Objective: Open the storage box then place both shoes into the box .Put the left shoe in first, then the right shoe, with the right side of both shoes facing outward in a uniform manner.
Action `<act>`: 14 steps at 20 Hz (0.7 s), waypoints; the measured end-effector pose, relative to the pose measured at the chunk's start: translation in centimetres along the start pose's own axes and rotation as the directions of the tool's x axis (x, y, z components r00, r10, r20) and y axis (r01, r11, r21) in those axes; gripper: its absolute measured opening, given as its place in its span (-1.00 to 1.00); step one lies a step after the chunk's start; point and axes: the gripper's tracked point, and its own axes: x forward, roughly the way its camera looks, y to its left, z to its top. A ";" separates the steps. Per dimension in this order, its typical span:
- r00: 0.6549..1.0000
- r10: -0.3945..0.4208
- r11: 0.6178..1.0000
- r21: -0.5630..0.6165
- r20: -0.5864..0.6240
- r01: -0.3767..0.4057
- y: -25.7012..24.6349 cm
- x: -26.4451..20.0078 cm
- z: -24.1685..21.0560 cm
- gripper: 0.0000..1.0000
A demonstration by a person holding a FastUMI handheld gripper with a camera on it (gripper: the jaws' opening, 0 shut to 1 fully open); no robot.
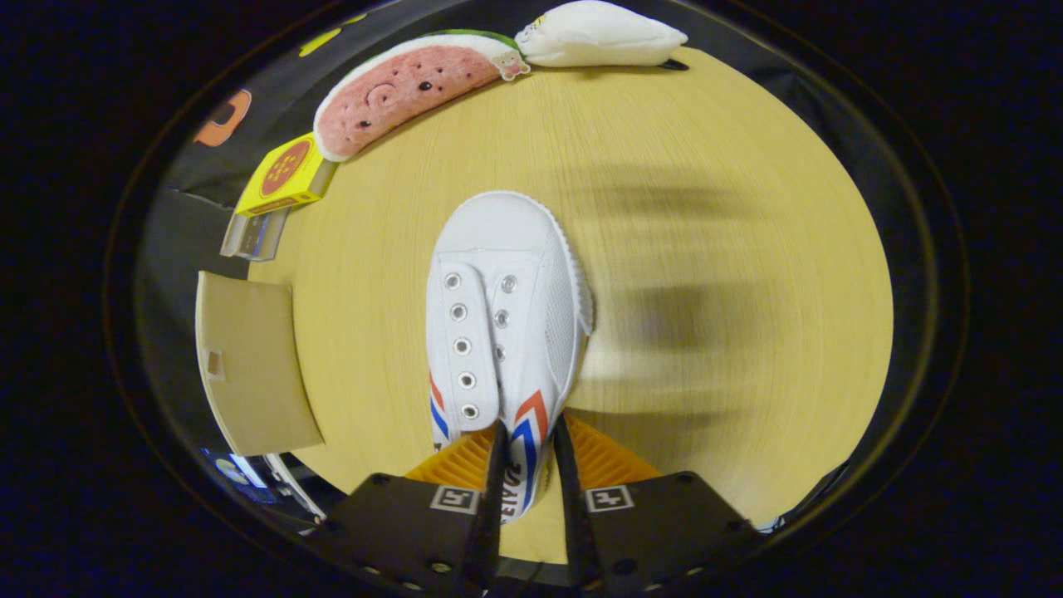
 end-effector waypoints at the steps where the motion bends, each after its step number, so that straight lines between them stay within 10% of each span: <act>1: 1.000 0.014 1.000 0.022 -0.001 -0.014 -0.3 -0.6 0.2 -0.60; 2: 1.000 0.020 0.999 0.038 -0.002 -0.020 -0.4 -0.4 0.2 -0.84; 14: 0.995 0.069 0.997 0.028 0.073 -0.071 5.8 -9.1 -1.0 -0.84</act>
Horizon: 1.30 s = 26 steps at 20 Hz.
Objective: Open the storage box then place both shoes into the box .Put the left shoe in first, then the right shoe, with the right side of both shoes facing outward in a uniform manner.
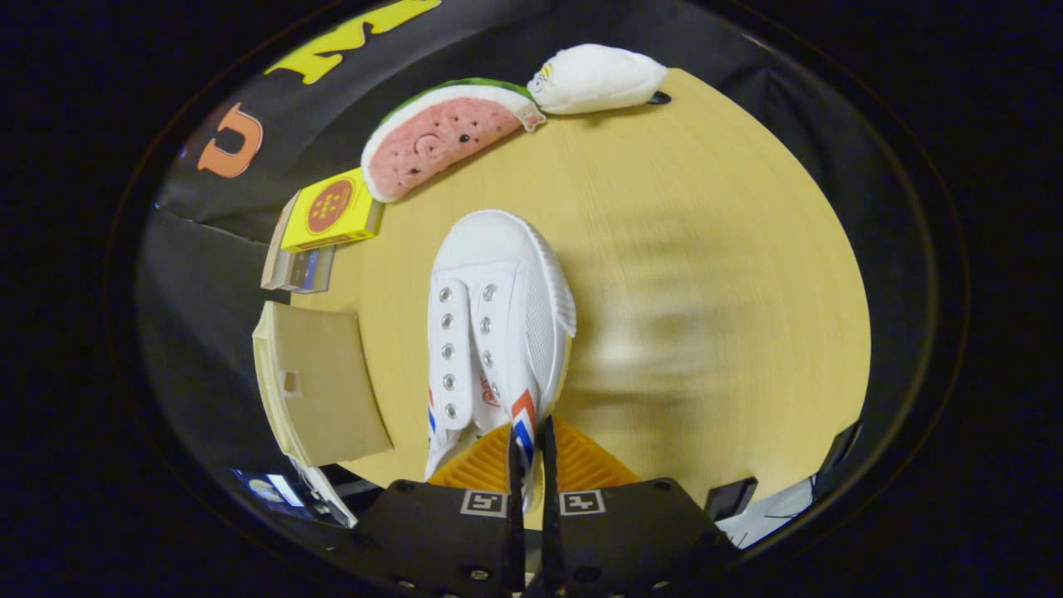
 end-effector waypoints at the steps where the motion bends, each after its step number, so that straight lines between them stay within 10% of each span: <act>1: 1.000 0.005 1.000 -0.010 0.009 -0.005 1.4 -1.0 -0.1 -0.84; 15: 0.994 0.113 0.959 -0.263 0.000 -0.109 27.4 -3.6 -4.9 -0.84; 26: 0.994 -0.071 0.932 -0.350 0.078 0.094 34.0 6.6 -7.5 -0.84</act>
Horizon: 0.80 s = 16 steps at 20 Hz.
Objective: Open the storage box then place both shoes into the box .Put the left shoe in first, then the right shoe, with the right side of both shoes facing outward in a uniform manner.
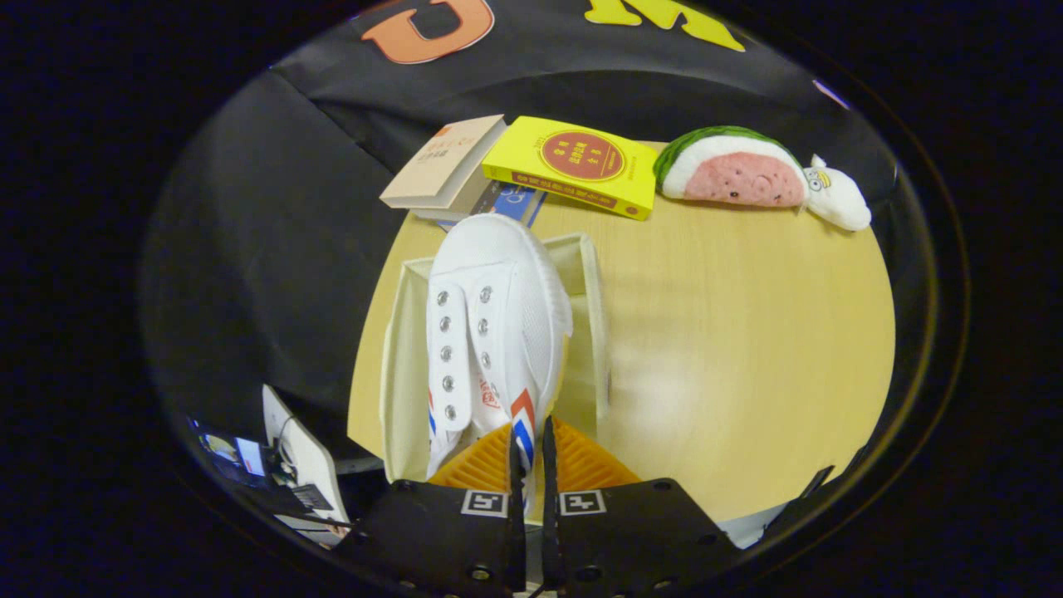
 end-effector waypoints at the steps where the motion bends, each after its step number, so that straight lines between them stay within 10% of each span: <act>1: 0.999 -0.038 0.999 -0.006 0.009 0.038 -0.4 0.7 -0.1 -0.84; 13: 0.990 -0.137 0.985 0.101 -0.022 0.138 -0.7 5.5 -1.2 -0.82; 16: 0.991 -0.129 0.986 0.106 -0.022 0.130 -0.4 5.4 -1.4 -0.54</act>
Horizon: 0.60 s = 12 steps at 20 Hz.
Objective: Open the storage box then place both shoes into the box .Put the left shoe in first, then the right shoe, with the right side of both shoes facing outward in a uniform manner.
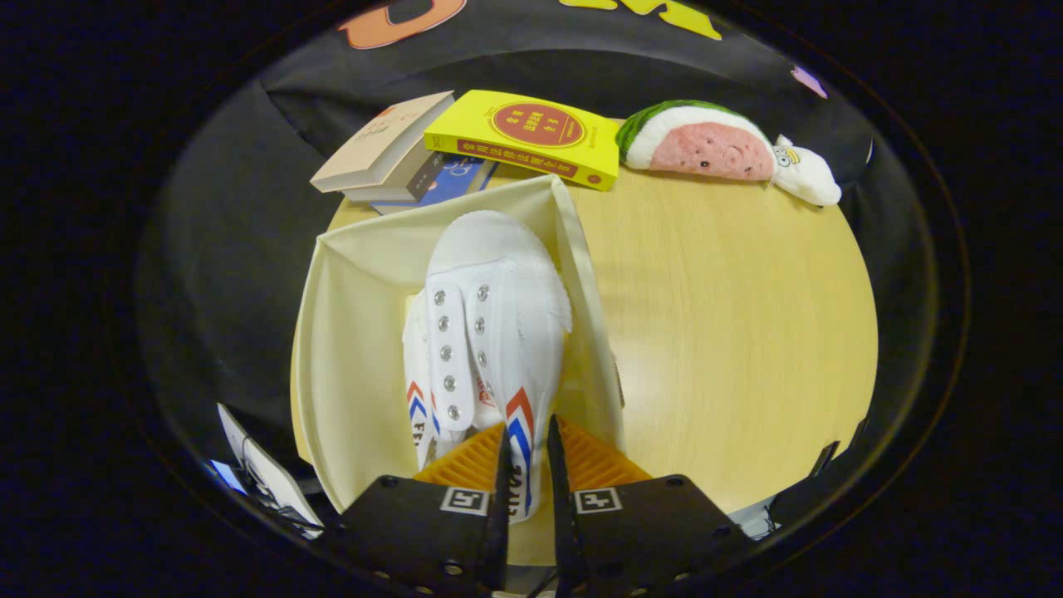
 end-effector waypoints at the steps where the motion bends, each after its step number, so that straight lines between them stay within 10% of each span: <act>1: 1.000 0.010 1.000 -0.004 -0.006 -0.010 0.3 -0.1 -0.4 -0.45; 12: 0.971 0.047 0.989 -0.148 0.233 -0.012 -2.5 -10.0 1.8 0.90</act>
